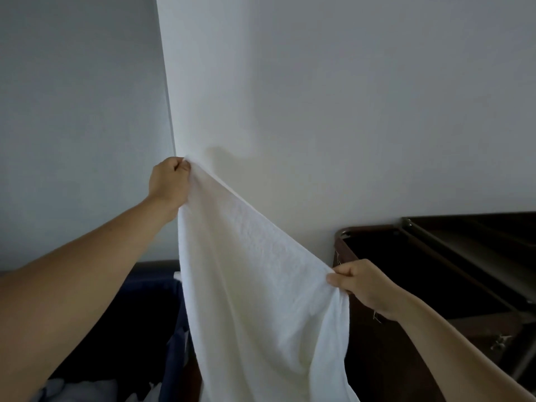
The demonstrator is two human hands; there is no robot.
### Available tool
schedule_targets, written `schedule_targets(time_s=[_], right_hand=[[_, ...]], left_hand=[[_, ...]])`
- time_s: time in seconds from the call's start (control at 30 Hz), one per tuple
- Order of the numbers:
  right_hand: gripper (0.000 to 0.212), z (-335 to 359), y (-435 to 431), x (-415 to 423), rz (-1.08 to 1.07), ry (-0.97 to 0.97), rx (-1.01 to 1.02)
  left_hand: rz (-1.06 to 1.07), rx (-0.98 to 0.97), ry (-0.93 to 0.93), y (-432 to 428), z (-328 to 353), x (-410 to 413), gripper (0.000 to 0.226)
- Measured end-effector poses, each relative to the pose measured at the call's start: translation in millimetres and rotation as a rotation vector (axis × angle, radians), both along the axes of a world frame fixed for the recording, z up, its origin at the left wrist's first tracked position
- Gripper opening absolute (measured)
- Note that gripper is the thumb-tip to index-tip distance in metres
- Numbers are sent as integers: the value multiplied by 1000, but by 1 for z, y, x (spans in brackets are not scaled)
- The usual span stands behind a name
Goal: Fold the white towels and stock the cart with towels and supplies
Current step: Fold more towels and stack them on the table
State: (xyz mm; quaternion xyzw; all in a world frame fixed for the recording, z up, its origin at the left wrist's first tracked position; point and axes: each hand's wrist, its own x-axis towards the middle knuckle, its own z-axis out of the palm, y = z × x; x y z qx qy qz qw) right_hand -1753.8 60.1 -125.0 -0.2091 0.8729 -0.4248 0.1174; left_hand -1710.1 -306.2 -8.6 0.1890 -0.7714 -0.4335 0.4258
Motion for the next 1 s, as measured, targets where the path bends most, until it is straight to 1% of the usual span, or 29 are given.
schedule_targets(time_s=[0.07,0.13,0.17,0.23,0.27,0.33,0.4,0.47,0.5,0.6,0.7,0.77,0.83,0.9,1.0], right_hand=[[15,-4,1,-3,-60,-4,-76],[17,-6,0,-6,-134,1,-92],[23,-7,1,-7,-150,10,-72],[34,-6,-1,-6,-123,27,-32],[35,-6,-2,-5,-104,24,-19],[27,-3,-3,-3,-69,29,10],[23,-1,-2,-1,-37,43,46],[17,-3,0,-5,-34,72,24],[13,-5,1,-6,-53,73,-24],[20,-7,0,-8,-136,50,-175],[31,-8,-2,-6,-146,63,-203],[41,-7,-1,-5,-160,56,-189],[27,-8,-1,-6,-203,107,-130],[15,-8,-2,-5,-223,197,-6],[13,-8,-5,-3,-224,300,147]], left_hand=[[-12,-17,3,-1,-1,2,28],[-30,-29,7,1,-2,3,26],[-33,-32,11,2,-2,4,26],[-43,-24,18,2,-2,6,25],[-52,-16,18,1,-2,7,25],[-57,-5,10,-3,-4,9,25],[-62,4,-3,-6,-6,12,24],[-63,9,-10,-8,-7,14,24],[-61,12,-11,-9,-8,16,26],[-72,33,-10,-9,-7,20,24],[-79,45,-5,-6,-5,22,20],[-79,28,1,-6,-5,23,20],[-83,8,-8,-4,-6,23,19],[-78,2,-20,-3,-7,22,18],[-34,-9,-9,-2,-7,20,19]])
